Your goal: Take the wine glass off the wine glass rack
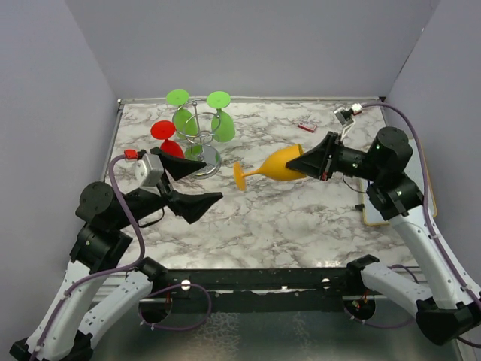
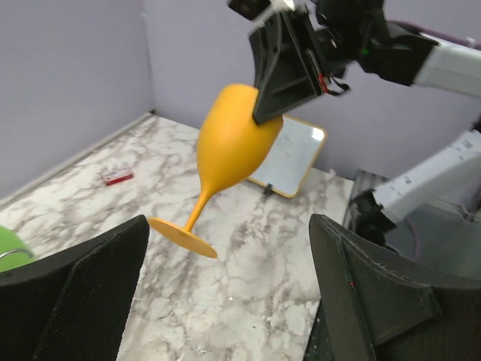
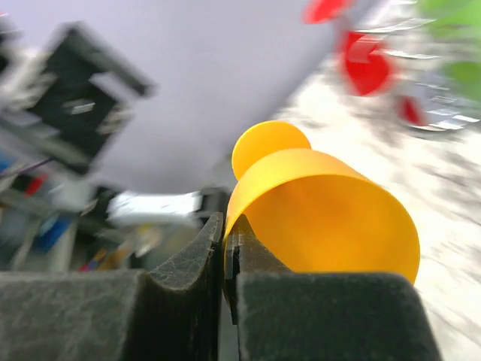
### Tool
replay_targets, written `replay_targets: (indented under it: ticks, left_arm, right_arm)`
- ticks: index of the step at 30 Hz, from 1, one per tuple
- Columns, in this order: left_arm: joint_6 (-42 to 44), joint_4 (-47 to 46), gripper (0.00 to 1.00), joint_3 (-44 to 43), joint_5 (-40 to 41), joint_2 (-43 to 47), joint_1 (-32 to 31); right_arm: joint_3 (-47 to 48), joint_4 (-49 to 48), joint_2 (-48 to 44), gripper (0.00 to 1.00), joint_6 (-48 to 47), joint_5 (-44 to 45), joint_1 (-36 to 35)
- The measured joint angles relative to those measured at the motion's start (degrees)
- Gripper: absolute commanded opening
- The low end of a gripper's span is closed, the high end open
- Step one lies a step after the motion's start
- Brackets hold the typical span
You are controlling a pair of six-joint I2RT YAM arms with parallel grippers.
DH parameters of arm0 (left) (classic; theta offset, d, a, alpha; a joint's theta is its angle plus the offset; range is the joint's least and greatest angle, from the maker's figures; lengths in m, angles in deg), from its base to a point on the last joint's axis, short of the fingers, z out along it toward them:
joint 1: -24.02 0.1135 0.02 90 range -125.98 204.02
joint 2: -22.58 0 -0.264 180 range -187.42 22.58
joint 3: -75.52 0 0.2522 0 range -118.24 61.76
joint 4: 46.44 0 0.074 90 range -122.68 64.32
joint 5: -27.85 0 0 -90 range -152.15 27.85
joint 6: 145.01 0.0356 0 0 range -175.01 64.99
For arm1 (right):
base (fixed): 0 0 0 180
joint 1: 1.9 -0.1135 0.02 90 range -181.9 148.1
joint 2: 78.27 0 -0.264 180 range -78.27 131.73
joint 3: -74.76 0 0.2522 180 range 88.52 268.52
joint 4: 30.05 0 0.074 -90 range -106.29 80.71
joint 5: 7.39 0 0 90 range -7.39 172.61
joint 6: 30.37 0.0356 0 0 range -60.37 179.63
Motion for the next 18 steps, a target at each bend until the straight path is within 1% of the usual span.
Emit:
replay_targets:
  ticks: [2,4,7,11,14,18]
  left_arm:
    - [0.48,1.81,0.92,-1.11,4.59,0.39,0.00]
    - [0.83,3.58,0.92,-2.05,8.83,0.57,0.00]
    - [0.90,4.94,0.92,-2.62,12.83,0.61,0.00]
    - [0.83,6.43,0.92,-2.64,15.74,0.63,0.00]
    - [0.57,6.51,0.93,-2.64,16.83,0.63,0.00]
    - [0.13,6.54,0.93,-2.62,17.51,0.39,0.00]
  right_arm:
    - [0.72,10.16,-0.90,0.01,-8.17,10.80,0.00]
    - [0.57,19.15,-1.33,0.01,-14.34,22.64,0.00]
    - [-0.72,25.24,-2.64,0.01,-18.71,36.20,0.07]
    - [-2.12,29.05,-3.21,0.01,-20.70,50.29,0.04]
    - [-1.99,29.42,-1.01,0.01,-21.03,57.88,0.04]
    - [-0.13,29.94,5.18,0.01,-23.30,62.69,0.04]
